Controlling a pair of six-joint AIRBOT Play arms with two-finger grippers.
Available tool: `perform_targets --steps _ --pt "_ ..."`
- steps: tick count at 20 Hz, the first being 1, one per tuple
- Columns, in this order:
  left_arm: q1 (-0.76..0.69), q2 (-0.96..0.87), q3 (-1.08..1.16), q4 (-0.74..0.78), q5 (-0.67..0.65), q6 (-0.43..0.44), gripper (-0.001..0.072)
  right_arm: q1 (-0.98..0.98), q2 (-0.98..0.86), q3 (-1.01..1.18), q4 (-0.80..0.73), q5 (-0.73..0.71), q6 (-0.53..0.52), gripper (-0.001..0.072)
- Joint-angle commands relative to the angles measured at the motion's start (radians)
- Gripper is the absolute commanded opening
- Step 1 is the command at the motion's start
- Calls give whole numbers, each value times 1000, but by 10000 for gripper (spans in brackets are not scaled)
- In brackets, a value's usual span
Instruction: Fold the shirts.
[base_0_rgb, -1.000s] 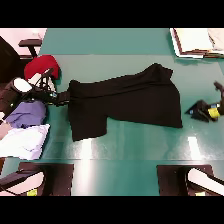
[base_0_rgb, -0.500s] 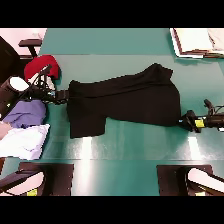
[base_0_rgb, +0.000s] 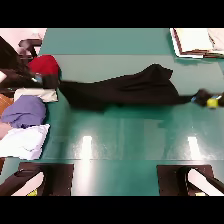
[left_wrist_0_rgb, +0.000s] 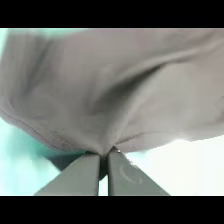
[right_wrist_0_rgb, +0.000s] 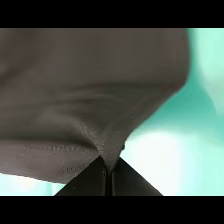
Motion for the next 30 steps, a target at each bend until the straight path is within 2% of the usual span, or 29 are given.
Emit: perform_targets --steps 1,4,7,10,13,16,20,22,24,27,30 --pt "0 141 252 4 -10 -2 25 4 110 330 2 95 -1 18" --pt "0 176 561 4 -38 -9 25 5 161 633 -53 131 57 18" --pt "0 183 807 4 -48 -50 25 5 179 882 -206 222 123 18" --pt "0 183 966 1 -28 -98 24 5 159 1092 -340 335 176 18" --pt "0 183 1024 1 -27 -116 24 5 122 1190 -357 391 191 18" --pt "0 159 976 37 -140 -158 24 5 68 1186 -356 453 217 17" --pt "0 117 646 43 -191 -156 24 82 -11 948 -381 466 223 17" --pt "0 44 491 43 -210 -131 25 171 -90 822 -464 457 223 17" --pt "0 -60 373 47 -209 -95 25 235 -190 734 -550 448 223 17" --pt "0 -268 296 51 -191 -76 25 260 -370 685 -553 410 222 18" --pt "0 -489 301 23 -58 11 26 258 -540 749 -491 311 177 17"
